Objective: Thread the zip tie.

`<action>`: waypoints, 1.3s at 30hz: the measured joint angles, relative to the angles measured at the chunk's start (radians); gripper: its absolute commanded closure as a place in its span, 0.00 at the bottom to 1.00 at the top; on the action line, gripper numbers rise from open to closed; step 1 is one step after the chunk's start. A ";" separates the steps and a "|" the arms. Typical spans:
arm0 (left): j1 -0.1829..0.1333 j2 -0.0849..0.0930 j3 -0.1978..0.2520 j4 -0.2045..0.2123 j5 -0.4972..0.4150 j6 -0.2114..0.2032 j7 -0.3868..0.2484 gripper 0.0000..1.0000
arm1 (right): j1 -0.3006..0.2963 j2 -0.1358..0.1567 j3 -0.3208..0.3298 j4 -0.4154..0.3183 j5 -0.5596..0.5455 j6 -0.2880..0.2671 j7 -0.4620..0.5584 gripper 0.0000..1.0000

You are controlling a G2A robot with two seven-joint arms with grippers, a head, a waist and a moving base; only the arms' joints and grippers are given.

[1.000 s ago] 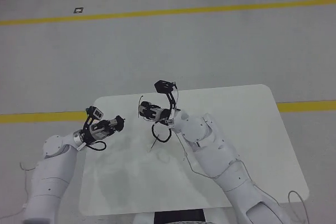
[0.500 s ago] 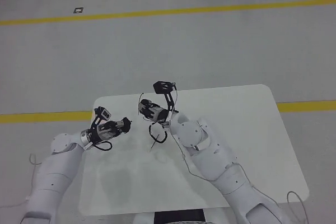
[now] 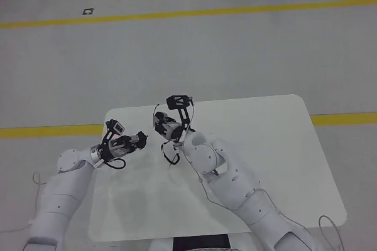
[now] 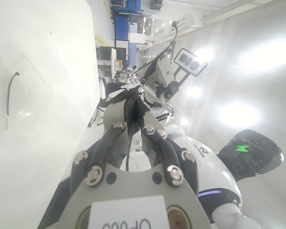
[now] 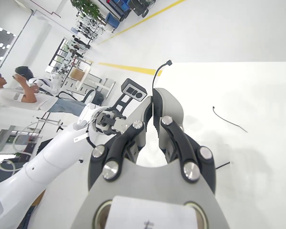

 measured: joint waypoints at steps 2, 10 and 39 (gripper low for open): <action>0.000 0.000 0.000 0.000 0.000 0.000 0.000 1.00 | -0.004 -0.002 -0.016 -0.007 -0.021 0.025 -0.022 1.00; 0.002 0.000 0.002 -0.005 0.002 0.002 0.006 1.00 | -0.005 -0.002 -0.034 -0.017 -0.083 0.060 -0.048 1.00; 0.026 0.003 0.009 -0.062 0.000 0.019 0.102 1.00 | -0.019 -0.004 -0.054 -0.030 -0.055 0.045 -0.033 1.00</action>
